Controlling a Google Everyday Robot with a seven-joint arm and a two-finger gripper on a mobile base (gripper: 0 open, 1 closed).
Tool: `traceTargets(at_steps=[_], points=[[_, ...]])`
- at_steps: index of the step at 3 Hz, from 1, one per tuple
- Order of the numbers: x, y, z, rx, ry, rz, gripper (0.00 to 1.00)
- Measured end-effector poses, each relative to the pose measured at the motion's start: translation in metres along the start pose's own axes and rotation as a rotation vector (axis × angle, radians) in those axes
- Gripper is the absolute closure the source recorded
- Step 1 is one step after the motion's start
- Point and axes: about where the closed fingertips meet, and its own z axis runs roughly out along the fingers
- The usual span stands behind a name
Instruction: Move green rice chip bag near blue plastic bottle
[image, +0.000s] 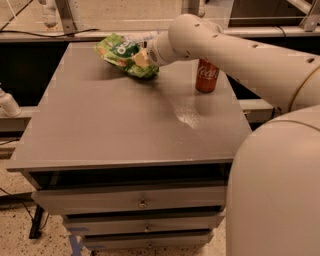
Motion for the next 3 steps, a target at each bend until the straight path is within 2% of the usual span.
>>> traceTargets(at_steps=[1, 2, 3], points=[[-0.004, 0.0, -0.004, 0.004, -0.011, -0.005, 0.12], [-0.008, 0.0, -0.008, 0.008, -0.024, -0.011, 0.0], [-0.023, 0.001, -0.018, 0.008, -0.063, -0.022, 0.0]])
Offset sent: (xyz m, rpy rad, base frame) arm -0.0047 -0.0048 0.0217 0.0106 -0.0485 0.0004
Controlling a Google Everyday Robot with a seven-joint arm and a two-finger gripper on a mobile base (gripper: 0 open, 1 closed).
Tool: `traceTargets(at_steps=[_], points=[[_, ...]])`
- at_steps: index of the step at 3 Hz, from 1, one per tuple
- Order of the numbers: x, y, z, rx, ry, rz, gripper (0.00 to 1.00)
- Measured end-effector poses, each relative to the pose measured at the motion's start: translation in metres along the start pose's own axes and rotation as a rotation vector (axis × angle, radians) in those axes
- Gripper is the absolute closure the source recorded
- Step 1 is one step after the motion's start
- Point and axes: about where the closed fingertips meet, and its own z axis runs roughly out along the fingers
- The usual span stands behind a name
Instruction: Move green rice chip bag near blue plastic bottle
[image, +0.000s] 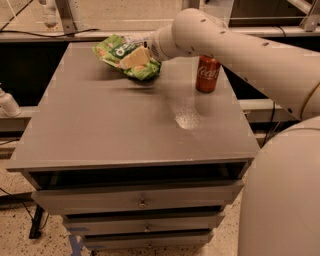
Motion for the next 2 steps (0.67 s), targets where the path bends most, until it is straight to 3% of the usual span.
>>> traceTargets(at_steps=[2], points=[[-0.064, 0.01, -0.062, -0.08, -0.147, -0.057, 0.0]])
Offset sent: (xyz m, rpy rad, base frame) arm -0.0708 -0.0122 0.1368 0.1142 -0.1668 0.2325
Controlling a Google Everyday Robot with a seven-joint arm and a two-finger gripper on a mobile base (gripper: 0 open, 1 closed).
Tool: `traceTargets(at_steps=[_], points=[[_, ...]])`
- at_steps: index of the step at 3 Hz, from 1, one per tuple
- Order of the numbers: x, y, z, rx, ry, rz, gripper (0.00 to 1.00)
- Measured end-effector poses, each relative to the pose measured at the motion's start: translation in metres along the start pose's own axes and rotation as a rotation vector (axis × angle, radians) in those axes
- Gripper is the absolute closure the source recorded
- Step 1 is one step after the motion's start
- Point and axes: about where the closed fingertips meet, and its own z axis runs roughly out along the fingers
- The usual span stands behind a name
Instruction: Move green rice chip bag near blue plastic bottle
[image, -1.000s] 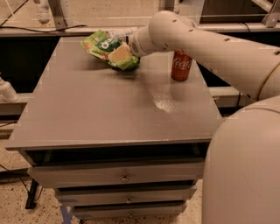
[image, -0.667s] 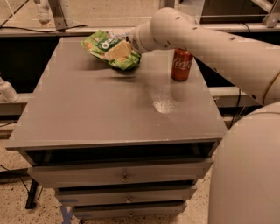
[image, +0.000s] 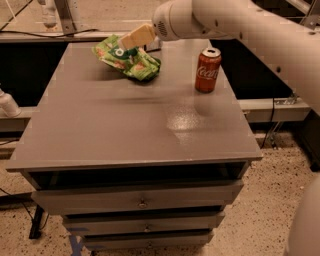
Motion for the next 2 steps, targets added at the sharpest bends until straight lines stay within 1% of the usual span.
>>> traceTargets(at_steps=[1, 2], points=[[-0.011, -0.011, -0.04, -0.046, -0.091, 0.024, 0.0], [-0.008, -0.022, -0.06, -0.028, -0.108, 0.046, 0.0]])
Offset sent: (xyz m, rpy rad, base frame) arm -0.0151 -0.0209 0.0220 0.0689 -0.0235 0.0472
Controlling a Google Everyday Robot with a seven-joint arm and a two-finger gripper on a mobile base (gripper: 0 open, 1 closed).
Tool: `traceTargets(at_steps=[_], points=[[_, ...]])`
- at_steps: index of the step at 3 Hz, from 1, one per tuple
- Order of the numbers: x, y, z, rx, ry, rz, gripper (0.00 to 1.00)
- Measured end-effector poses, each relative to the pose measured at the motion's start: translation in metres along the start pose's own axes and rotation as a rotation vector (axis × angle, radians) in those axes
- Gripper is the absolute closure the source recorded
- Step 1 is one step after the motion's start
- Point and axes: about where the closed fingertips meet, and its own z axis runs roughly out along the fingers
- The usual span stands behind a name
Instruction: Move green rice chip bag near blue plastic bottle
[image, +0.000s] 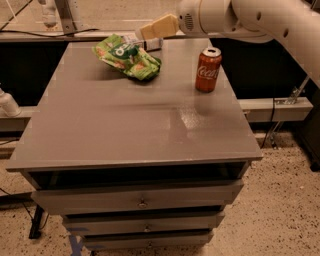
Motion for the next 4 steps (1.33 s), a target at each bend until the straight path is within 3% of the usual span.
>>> traceTargets(at_steps=[1, 2, 3, 4], points=[[0.001, 0.006, 0.006, -0.029, -0.013, 0.002, 0.0], [0.018, -0.032, -0.012, -0.018, -0.02, 0.003, 0.0], [0.016, -0.094, -0.055, 0.022, -0.089, 0.008, 0.0], [0.018, -0.093, -0.054, 0.02, -0.087, 0.009, 0.0]])
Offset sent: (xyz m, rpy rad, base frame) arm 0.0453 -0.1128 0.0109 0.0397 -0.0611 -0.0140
